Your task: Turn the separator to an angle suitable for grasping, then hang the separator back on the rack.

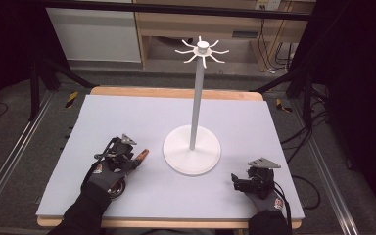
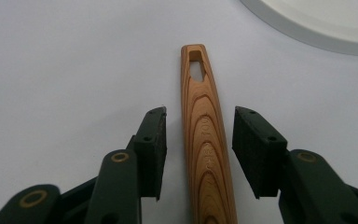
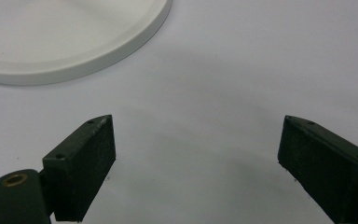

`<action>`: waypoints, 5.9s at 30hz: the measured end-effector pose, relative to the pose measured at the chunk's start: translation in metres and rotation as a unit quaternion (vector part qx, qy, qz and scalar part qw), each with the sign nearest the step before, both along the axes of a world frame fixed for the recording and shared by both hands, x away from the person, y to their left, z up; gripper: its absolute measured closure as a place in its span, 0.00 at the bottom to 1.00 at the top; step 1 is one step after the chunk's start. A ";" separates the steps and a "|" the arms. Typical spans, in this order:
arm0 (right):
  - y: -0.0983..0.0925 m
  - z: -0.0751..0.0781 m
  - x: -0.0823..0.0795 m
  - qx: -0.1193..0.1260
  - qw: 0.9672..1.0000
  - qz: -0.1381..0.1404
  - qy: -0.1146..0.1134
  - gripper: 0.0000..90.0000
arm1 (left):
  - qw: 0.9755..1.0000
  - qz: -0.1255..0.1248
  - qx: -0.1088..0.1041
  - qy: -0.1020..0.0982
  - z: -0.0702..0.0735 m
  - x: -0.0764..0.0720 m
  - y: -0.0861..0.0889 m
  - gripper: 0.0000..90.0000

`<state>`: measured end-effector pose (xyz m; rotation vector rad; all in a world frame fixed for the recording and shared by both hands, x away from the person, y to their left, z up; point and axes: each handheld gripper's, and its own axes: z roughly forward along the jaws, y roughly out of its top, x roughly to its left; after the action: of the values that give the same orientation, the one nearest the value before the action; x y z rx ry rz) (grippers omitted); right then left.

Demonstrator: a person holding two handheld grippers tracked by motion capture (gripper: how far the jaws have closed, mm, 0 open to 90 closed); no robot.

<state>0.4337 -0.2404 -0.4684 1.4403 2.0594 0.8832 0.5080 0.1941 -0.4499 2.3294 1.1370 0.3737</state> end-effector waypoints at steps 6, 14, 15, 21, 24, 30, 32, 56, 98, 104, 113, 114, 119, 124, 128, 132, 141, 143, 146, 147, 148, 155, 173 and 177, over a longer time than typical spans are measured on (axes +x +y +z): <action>0.000 0.000 0.000 -0.001 1.000 0.001 0.002 0.13 | 1.000 0.001 0.010 0.006 -0.006 0.001 -0.004 0.65; 0.000 0.000 0.000 -0.001 1.000 0.002 0.002 0.13 | 1.000 0.000 0.011 0.006 -0.010 0.000 -0.006 0.68; 0.000 0.000 0.000 -0.001 1.000 0.002 0.002 0.13 | 1.000 0.003 0.009 0.006 -0.010 0.000 -0.006 0.68; 0.001 0.000 0.000 0.000 1.000 0.001 0.005 0.13 | 1.000 0.005 0.007 0.007 -0.010 -0.001 -0.005 0.69; 0.000 0.000 0.000 0.000 1.000 0.001 0.004 0.13 | 1.000 0.008 0.008 0.006 -0.010 -0.001 -0.005 0.72; 0.001 -0.001 0.001 0.000 1.000 -0.001 0.007 0.13 | 1.000 0.016 0.010 0.012 -0.010 0.000 -0.007 0.73; 0.001 -0.001 0.001 0.002 1.000 0.000 0.008 0.13 | 1.000 0.015 0.009 0.015 -0.009 0.001 -0.006 0.74; 0.001 -0.001 0.001 0.003 1.000 -0.001 0.007 0.13 | 1.000 0.011 -0.019 -0.017 0.010 -0.010 0.000 0.74; -0.002 0.000 0.000 0.002 1.000 -0.008 0.003 0.13 | 0.957 -0.011 -0.171 -0.236 0.103 -0.072 0.007 0.75; -0.002 0.001 0.000 0.003 1.000 -0.009 0.004 0.13 | 0.950 -0.014 -0.184 -0.253 0.115 -0.074 0.008 0.75; -0.003 0.001 -0.002 0.004 1.000 -0.005 -0.002 0.13 | 0.938 -0.011 -0.212 -0.273 0.134 -0.071 0.007 0.75; -0.003 0.001 -0.002 0.004 1.000 -0.005 -0.001 0.13 | 0.936 -0.011 -0.215 -0.277 0.137 -0.071 0.006 0.75; -0.004 0.001 -0.002 0.004 1.000 -0.010 0.002 0.13 | 0.930 -0.014 -0.229 -0.286 0.151 -0.068 -0.001 0.75; -0.004 0.000 -0.001 0.004 1.000 -0.006 0.002 0.13 | 0.927 -0.017 -0.231 -0.294 0.161 -0.066 -0.007 0.75; -0.003 0.000 -0.001 0.002 1.000 -0.006 0.000 0.13 | 0.926 -0.017 -0.232 -0.296 0.165 -0.063 -0.010 0.75; -0.002 0.000 -0.001 -0.001 1.000 -0.006 0.001 0.13 | 0.925 -0.016 -0.237 -0.296 0.169 -0.060 -0.012 0.75; -0.002 0.000 -0.001 -0.001 1.000 -0.006 0.000 0.13 | 0.920 -0.025 -0.244 -0.304 0.178 -0.058 -0.021 0.75; -0.002 0.000 -0.001 -0.001 1.000 -0.005 0.000 0.13 | 0.920 -0.028 -0.244 -0.306 0.181 -0.057 -0.023 0.75; -0.002 0.000 -0.001 -0.001 1.000 -0.006 0.001 0.13 | 0.918 -0.032 -0.245 -0.310 0.186 -0.057 -0.028 0.75; -0.002 0.000 -0.001 -0.001 1.000 -0.006 0.001 0.13 | 0.917 -0.032 -0.247 -0.312 0.188 -0.057 -0.030 0.75; -0.002 0.000 -0.001 0.000 1.000 -0.006 0.001 0.13 | 0.917 -0.034 -0.245 -0.314 0.190 -0.057 -0.031 0.75; -0.002 0.000 -0.001 0.000 1.000 -0.006 0.002 0.13 | 0.911 -0.041 -0.251 -0.324 0.205 -0.058 -0.038 0.75; -0.002 0.000 0.000 0.001 1.000 -0.005 0.002 0.13 | 0.903 -0.049 -0.270 -0.331 0.227 -0.059 -0.050 0.75; -0.003 0.000 0.000 0.002 1.000 -0.005 0.001 0.13 | 0.900 -0.053 -0.269 -0.338 0.230 -0.060 -0.053 0.75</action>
<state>0.4332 -0.2431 -0.4681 1.4529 2.0519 0.8813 0.4485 0.1409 -0.2198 1.5673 0.6500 0.6641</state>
